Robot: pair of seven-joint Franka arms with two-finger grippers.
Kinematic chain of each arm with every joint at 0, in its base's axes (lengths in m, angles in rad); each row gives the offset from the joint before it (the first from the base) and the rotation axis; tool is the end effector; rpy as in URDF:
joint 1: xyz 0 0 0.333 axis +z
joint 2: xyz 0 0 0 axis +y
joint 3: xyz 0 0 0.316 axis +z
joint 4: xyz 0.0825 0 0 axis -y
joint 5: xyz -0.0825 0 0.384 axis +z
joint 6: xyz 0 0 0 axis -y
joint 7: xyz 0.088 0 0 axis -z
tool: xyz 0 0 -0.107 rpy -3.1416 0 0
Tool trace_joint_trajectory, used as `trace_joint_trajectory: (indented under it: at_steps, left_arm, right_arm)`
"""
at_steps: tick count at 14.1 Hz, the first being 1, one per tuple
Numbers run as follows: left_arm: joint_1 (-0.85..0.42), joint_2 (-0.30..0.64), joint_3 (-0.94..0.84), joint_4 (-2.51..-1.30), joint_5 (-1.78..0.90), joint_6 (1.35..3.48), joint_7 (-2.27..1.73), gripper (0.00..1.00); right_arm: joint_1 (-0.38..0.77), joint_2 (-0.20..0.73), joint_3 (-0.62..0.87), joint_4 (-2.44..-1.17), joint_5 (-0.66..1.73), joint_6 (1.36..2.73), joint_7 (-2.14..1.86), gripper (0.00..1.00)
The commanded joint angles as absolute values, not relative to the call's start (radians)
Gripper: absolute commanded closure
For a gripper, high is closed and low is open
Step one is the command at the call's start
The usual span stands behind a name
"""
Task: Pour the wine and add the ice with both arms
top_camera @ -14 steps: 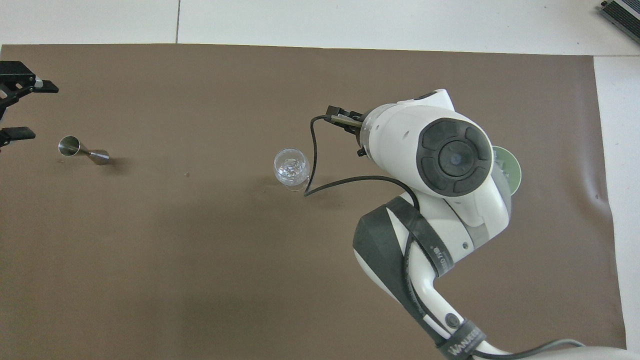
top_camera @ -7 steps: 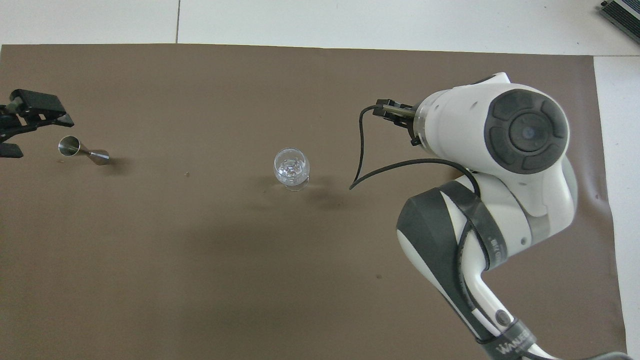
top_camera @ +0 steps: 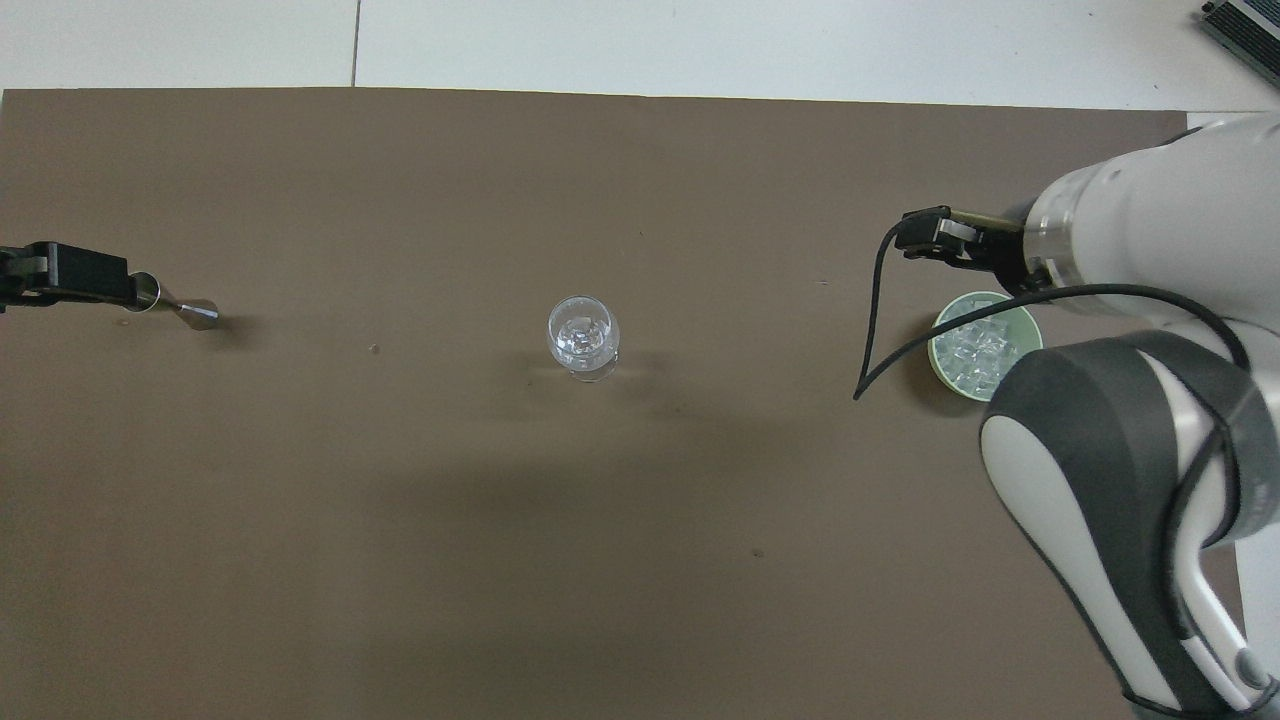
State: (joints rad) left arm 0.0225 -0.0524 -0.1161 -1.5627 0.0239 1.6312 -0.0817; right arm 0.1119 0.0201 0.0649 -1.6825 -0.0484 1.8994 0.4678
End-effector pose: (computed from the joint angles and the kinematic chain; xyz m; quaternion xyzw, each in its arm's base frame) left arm 0.5422 -0.0504 0.6627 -0.9981 0.0060 -0.0613 0.0096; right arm 0.5791 0.0995 0.5910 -0.9852 0.1389 -0.1004 0.0094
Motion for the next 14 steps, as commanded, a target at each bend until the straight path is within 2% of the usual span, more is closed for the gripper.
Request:
trace_joint_trajectory:
  at_steps: [1, 14]
  left_arm:
    - [0.008, -0.046, -0.112, -1.539, 0.048, 1.601, -0.061, 0.00]
    - [-0.018, -0.075, -0.098, -1.554, 0.026, 1.490, 0.025, 0.00]
  right_arm:
    - [0.109, 0.000, 0.017, -1.677, -0.005, 1.835, 0.385, 0.00]
    - [0.058, -0.031, -0.086, -1.592, -0.002, 1.623, 0.140, 0.00]
